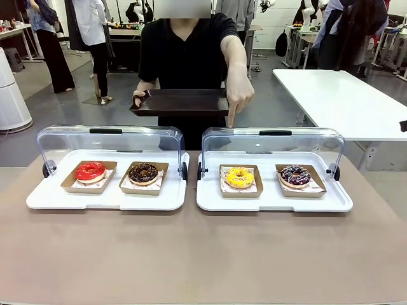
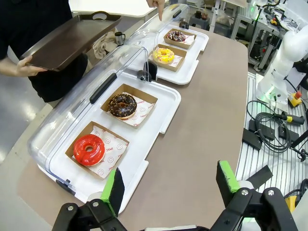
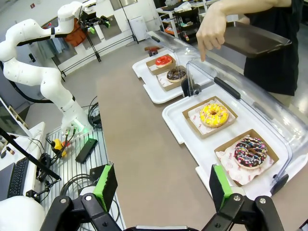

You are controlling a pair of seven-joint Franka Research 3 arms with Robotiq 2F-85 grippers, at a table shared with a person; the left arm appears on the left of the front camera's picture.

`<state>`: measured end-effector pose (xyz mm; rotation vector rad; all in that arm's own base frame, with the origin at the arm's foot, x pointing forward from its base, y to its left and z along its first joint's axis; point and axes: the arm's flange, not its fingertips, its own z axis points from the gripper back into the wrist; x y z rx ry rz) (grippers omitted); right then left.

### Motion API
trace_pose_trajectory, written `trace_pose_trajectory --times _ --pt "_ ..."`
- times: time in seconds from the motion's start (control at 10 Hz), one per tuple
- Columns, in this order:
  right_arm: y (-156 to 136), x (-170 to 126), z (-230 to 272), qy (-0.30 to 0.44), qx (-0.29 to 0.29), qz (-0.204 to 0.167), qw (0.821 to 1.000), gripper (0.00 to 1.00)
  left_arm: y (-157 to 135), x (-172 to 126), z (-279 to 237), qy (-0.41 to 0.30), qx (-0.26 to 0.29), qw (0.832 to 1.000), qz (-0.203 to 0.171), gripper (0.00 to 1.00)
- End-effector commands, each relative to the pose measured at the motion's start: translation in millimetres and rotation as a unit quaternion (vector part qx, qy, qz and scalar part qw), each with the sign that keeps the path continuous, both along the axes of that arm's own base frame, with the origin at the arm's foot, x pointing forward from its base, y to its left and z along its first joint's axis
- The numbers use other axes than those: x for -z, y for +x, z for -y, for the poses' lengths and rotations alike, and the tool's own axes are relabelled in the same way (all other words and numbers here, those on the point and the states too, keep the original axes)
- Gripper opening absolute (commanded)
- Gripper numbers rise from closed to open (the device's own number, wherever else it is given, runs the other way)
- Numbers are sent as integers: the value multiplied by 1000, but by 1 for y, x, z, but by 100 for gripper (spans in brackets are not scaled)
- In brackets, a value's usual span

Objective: Provide the desired donut to the person.
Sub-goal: Pick up and lift the Paper togo box containing the Donut pointed at by the person.

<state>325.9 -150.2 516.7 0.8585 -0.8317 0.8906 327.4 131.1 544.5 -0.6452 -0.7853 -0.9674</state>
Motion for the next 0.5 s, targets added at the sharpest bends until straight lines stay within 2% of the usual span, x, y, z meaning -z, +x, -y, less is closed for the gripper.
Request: trace_pose_trajectory --times 0.0,0.4 --pt "3 -1 1 13 -2 12 1000 100 1 -2 -1 -11 2 1000 5 100" --pt "3 -1 1 13 -2 12 1000 100 1 -2 -1 -11 2 1000 5 100"
